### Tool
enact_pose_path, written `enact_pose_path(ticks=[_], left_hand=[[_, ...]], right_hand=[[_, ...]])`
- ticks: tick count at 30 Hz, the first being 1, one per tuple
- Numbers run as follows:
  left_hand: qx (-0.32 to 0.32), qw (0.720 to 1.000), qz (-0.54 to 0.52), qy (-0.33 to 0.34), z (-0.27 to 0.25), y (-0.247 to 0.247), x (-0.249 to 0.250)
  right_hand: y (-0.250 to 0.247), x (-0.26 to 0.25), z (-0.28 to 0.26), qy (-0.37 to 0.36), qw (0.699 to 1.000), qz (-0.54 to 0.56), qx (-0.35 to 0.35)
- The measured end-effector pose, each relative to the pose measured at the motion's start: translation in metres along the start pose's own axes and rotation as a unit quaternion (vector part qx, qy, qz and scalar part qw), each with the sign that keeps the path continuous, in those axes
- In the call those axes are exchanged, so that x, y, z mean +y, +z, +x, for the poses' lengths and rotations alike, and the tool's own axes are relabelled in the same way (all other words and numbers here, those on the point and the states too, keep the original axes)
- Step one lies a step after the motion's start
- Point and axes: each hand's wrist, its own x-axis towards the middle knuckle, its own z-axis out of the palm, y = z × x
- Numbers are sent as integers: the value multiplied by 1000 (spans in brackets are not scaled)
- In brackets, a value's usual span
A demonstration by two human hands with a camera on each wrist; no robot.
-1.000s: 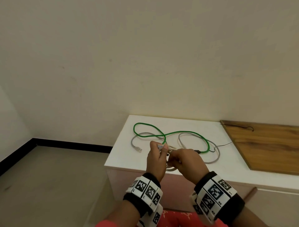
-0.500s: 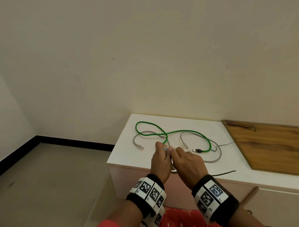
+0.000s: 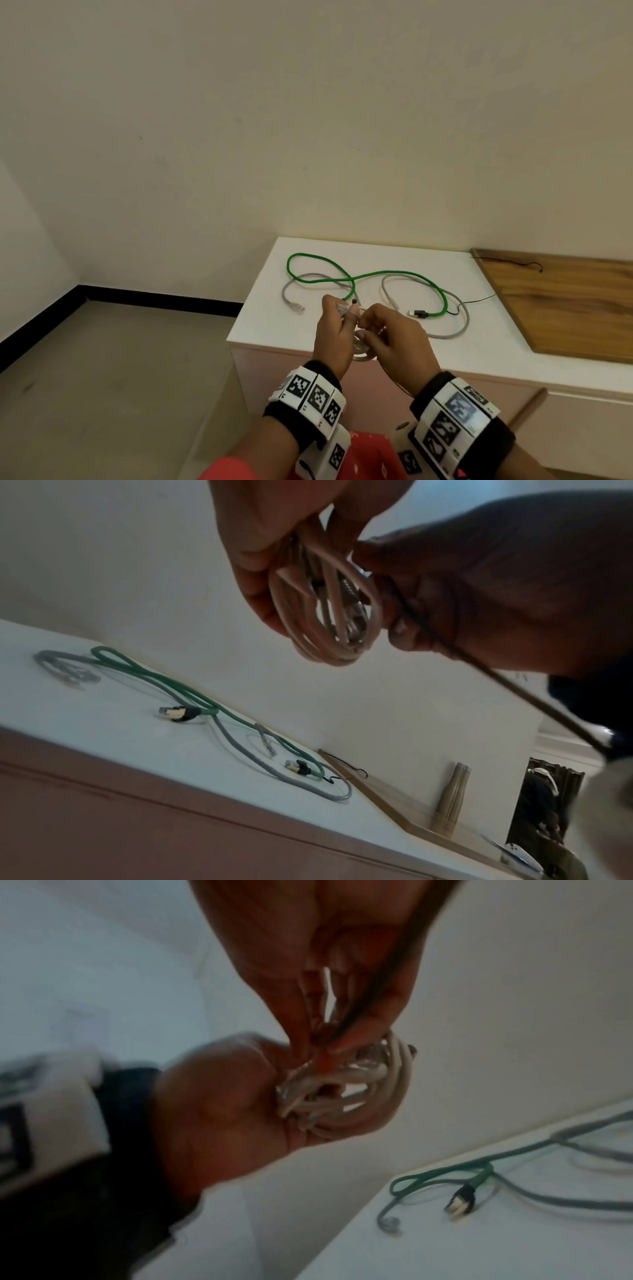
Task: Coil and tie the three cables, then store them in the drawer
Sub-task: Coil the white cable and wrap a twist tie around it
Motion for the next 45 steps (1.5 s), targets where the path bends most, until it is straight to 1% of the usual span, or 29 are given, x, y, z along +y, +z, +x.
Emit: enact_pose_path(ticks=[2,3,6,8,11,13,15,16,19,22,24,26,28,29,30,32,33,35,37,42,45], left_hand=[[12,1000,-3,2,2,-3,-2],[20,1000,-8,0,3,-5,-2],[44,999,-16,-2,7,-7,-4],[53,998,-13,4,9,-9,-4],[60,998,-10,5,12,-13,-5],[65,998,-3,3,14,-15,-6],[69,998,-2,2,16,-17,-5],[69,998,-4,0,16,-17,-5],[65,998,-12,-4,15,-17,-6],[61,998,-11,-12,14,-16,-7],[57,998,-7,-13,14,-16,-7],[61,998,-11,-14,14,-16,-7],[62,998,-18,-14,13,-16,-7],[56,998,-25,-9,12,-16,-6],[47,998,-31,-2,10,-15,-4],[35,999,-40,10,7,-13,-3],[31,998,-47,13,6,-12,-2],[26,998,-54,15,4,-10,-1],[24,998,-56,15,3,-10,-1],[22,997,-69,10,0,-8,1],[19,997,-75,11,-1,-8,3]], right_hand=[[-8,-3,-2,35,989,133,-58],[-11,-3,-2,40,981,168,-84],[-15,-3,-4,23,967,207,-145],[-16,-1,-7,25,958,228,-172],[-19,2,-13,15,948,254,-193],[-19,6,-17,-13,950,239,-202],[-20,8,-21,-47,959,203,-192],[-19,8,-23,-63,964,189,-176],[-20,7,-26,-121,976,147,-107],[-23,2,-27,-174,977,113,-54],[-25,-4,-28,-195,972,131,-29],[-27,-12,-30,-198,961,191,-34],[-29,-21,-33,-166,954,246,-43],[-29,-25,-33,-133,950,281,-41],[-29,-29,-34,-87,940,328,-34],[-29,-33,-34,17,910,413,-26],[-29,-33,-33,62,900,431,-24],[-28,-31,-31,130,887,442,-22],[-29,-32,-29,170,880,442,-24],[-27,-34,-22,225,871,437,-18],[-29,-35,-19,248,864,438,-26]])
